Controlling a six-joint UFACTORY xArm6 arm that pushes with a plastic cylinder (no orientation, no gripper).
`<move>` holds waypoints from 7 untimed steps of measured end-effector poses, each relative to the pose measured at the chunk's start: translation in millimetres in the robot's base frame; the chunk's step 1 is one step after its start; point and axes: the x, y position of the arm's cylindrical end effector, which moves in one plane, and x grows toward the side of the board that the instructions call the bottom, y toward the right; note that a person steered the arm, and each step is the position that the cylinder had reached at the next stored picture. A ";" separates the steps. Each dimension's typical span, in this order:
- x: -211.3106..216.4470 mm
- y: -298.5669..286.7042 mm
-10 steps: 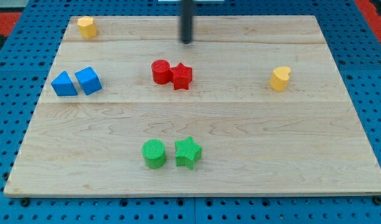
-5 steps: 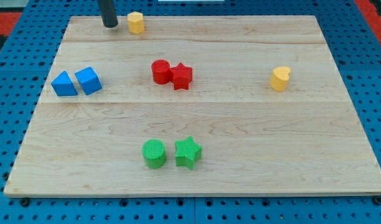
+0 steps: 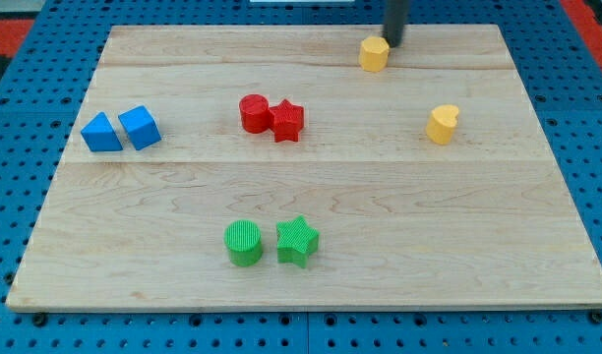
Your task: Move the hexagon into the yellow heart
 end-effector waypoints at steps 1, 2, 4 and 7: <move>35.3 1.9; -23.7 48.6; -10.1 -72.6; 79.3 -9.7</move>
